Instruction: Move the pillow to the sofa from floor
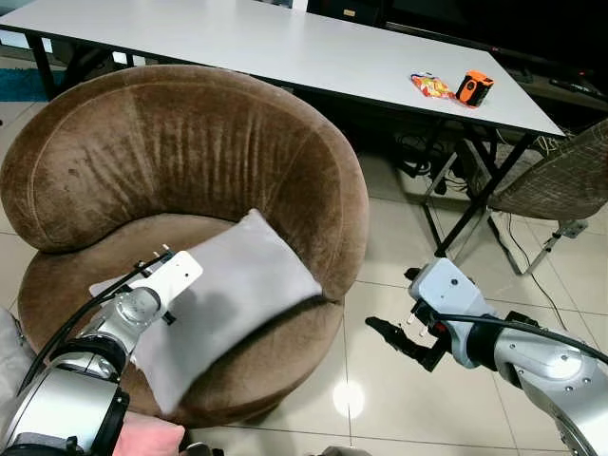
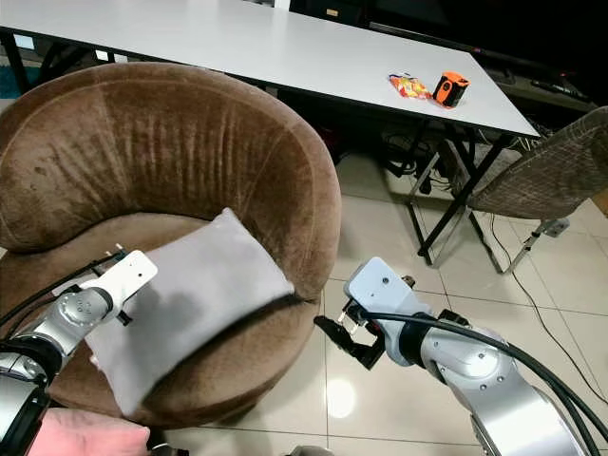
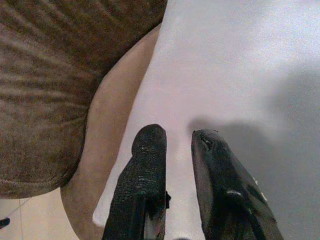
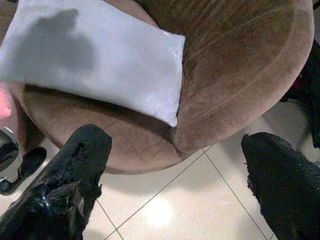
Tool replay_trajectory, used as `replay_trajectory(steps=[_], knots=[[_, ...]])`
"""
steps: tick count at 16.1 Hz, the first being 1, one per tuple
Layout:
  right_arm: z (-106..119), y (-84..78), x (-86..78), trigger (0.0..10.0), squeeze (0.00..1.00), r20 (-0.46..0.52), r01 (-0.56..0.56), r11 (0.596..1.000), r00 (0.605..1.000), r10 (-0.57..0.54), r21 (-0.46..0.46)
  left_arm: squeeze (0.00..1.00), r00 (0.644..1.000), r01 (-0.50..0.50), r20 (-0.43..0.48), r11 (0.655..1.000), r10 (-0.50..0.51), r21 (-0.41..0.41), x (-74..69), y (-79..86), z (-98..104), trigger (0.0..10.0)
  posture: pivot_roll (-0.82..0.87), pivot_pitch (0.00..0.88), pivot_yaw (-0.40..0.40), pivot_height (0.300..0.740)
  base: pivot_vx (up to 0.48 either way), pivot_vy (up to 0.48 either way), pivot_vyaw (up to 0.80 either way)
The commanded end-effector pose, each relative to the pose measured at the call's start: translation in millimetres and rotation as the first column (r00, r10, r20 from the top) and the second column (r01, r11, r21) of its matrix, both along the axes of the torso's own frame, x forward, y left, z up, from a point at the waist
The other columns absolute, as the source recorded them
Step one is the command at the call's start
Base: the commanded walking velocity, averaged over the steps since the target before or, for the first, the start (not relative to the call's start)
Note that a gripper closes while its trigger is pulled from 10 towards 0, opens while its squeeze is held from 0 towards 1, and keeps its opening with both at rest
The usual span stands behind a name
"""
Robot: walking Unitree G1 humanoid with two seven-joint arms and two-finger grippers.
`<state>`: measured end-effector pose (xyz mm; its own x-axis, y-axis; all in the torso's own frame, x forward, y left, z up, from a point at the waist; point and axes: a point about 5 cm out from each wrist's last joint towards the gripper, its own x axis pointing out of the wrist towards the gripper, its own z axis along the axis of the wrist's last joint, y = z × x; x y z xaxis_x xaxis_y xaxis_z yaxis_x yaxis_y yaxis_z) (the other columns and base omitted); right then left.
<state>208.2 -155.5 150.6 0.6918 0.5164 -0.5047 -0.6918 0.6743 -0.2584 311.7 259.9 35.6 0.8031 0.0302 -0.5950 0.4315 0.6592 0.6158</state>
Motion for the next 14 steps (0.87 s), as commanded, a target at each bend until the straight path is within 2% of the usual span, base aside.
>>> replay_trajectory(steps=[1, 2, 3, 4, 5, 6, 7, 8, 10, 11, 12, 13, 14], knots=[[1.3, -2.6, 3.4, 10.0, 0.0, 0.015, 0.016, 1.0, 1.0, -0.015, -0.015, 1.0, 1.0, -0.018, 0.013, 1.0, 0.019, -0.018, 2.1, -0.4, 2.1, 10.0, -0.38, 0.0, -0.165, 0.74, 0.0, 0.0, 0.0], [0.6, -3.1, 5.5, 10.0, 0.0, 0.027, 0.032, 0.999, 0.999, -0.031, -0.013, 1.0, 0.995, -0.091, 0.037, 0.991, 0.095, -0.103, 2.0, 5.2, 4.8, 10.0, -0.37, 0.0, -0.155, 0.74, 0.0, 0.0, 0.0], [0.3, -6.0, 8.4, 10.0, 0.0, 0.044, 0.068, 0.998, 0.997, -0.068, -0.001, 1.0, 0.985, -0.128, 0.078, 0.96, 0.152, -0.249, 6.0, 4.6, 11.4, 10.0, -0.35, 0.0, -0.148, 0.74, 0.0, 0.0, 0.0], [0.1, -10.2, 11.1, 10.0, 0.0, 0.053, 0.117, 0.993, 0.992, -0.118, 0.026, 1.0, 0.974, -0.123, 0.124, 0.907, 0.187, -0.402, 11.5, 0.7, 19.8, 10.0, -0.33, 0.0, -0.14, 0.74, 0.0, 0.0, 0.0], [-0.3, -14.6, 14.6, 10.0, 0.0, 0.061, 0.174, 0.983, 0.982, -0.177, 0.055, 1.0, 0.946, -0.149, 0.163, 0.823, 0.28, -0.548, 16.1, 2.4, 28.7, 10.0, -0.3, 0.0, -0.135, 0.74, 0.0, 0.0, 0.0], [-2.0, -16.2, 20.3, 10.0, 0.0, 0.065, 0.226, 0.97, 0.97, -0.232, 0.087, 1.0, 0.914, -0.18, 0.178, 0.757, 0.365, -0.628, 18.1, 8.2, 34.6, 10.0, -0.27, 0.0, -0.126, 0.74, 0.0, 0.0, 0.0], [-2.4, -17.9, 25.0, 10.0, 0.0, 0.073, 0.276, 0.953, 0.955, -0.287, 0.128, 0.91, 0.898, -0.174, 0.185, 0.709, 0.398, -0.683, 18.5, 9.5, 37.5, 10.0, -0.24, 0.0, -0.118, 0.74, 0.0, 0.0, 0.0], [-5.2, -18.8, 30.8, 10.0, 0.0, 0.077, 0.326, 0.932, 0.937, -0.341, 0.159, 0.02, 0.897, -0.132, 0.211, 0.691, 0.389, -0.711, 18.9, 6.7, 40.1, 10.0, -0.19, 0.0, -0.104, 0.74, 0.0, 0.0, 0.0], [-9.9, -19.6, 41.4, 10.0, 0.0, 0.089, 0.391, 0.904, 0.908, -0.41, 0.174, 0.0, 0.892, -0.061, 0.266, 0.682, 0.365, -0.729, 20.5, 1.0, 47.0, 10.0, -0.15, 0.0, -0.095, 0.74, 0.0, 0.0, 0.0], [-11.8, -21.7, 49.7, 10.0, 0.0, 0.085, 0.452, 0.863, 0.874, -0.479, 0.225, 0.0, 0.869, 0.033, 0.37, 0.709, 0.327, -0.704, 21.8, -9.5, 63.6, 10.0, -0.1, 0.0, -0.087, 0.74, 0.0, 0.0, 0.0], [-12.5, -21.5, 51.1, 10.0, 0.0, 0.082, 0.46, 0.856, 0.869, -0.489, 0.235, 0.0, 0.864, 0.042, 0.383, 0.712, 0.326, -0.701, 21.6, -10.9, 66.5, 10.0, -0.1, 0.0, -0.087, 0.74, 0.0, 0.0, 0.0], [-16.9, -22.4, 54.3, 10.0, 0.0, 0.071, 0.508, 0.822, 0.838, -0.541, 0.258, 0.0, 0.842, 0.181, 0.482, 0.715, 0.242, -0.675, 17.1, -32.7, 89.7, 10.0, -0.07, 0.0, -0.072, 0.74, 0.0, 0.0, 0.0], [-18.2, -23.2, 56.0, 10.0, 0.0, 0.072, 0.534, 0.803, 0.819, -0.569, 0.266, 0.0, 0.834, 0.225, 0.512, 0.72, 0.206, -0.657, 14.3, -42.8, 96.8, 10.0, -0.06, 0.0, -0.06, 0.74, 0.0, 0.0, 0.0]])
